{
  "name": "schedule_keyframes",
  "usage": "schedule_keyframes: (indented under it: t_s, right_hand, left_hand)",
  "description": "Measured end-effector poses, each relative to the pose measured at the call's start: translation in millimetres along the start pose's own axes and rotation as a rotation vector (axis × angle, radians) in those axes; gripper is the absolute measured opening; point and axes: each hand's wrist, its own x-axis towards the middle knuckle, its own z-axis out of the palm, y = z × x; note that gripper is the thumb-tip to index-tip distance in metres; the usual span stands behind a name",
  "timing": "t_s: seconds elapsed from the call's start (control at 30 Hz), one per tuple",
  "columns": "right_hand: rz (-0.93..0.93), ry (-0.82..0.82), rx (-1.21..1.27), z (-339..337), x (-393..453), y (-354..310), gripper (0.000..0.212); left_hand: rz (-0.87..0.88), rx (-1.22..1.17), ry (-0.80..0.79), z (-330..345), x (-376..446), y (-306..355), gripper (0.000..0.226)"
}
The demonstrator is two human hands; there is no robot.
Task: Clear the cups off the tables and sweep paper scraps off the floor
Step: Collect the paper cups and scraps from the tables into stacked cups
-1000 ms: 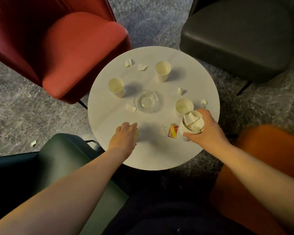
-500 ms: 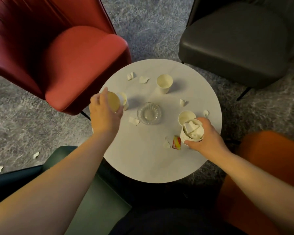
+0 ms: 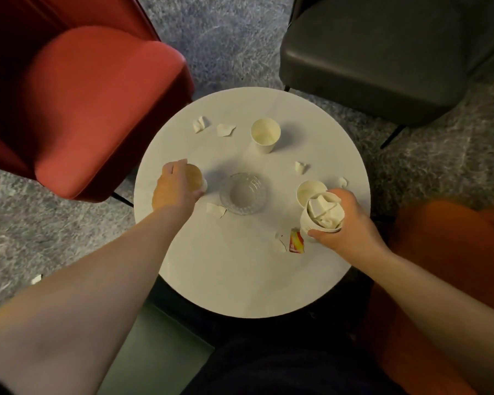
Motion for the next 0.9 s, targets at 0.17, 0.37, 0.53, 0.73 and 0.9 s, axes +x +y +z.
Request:
schedule_keyframes:
  t_s: [0.17,0.37,0.53,0.73,0.9]
  right_hand:
    - [0.018,0.022,0.032,1,-3,1,0.069]
    - [0.034,0.029,0.044,-7,-7,-3,0.074]
    - [0.007,0.051,0.041,-18,-5,-8,0.075]
    - [0.056,0.037,0.114,-23,-7,1,0.078]
    - [0.088,0.037,0.155,-24,-6,10,0.078]
  left_hand:
    - [-0.002,-0.015,-0.063,5,3,3,0.080]
    - [0.135,-0.242,0.220,-13,-4,44,0.083]
    - [0.285,-0.331,0.223,-17,14,105,0.086]
    - [0.350,-0.203,0.124,13,49,148,0.083]
    - [0.386,0.018,-0.052,48,63,151,0.082]
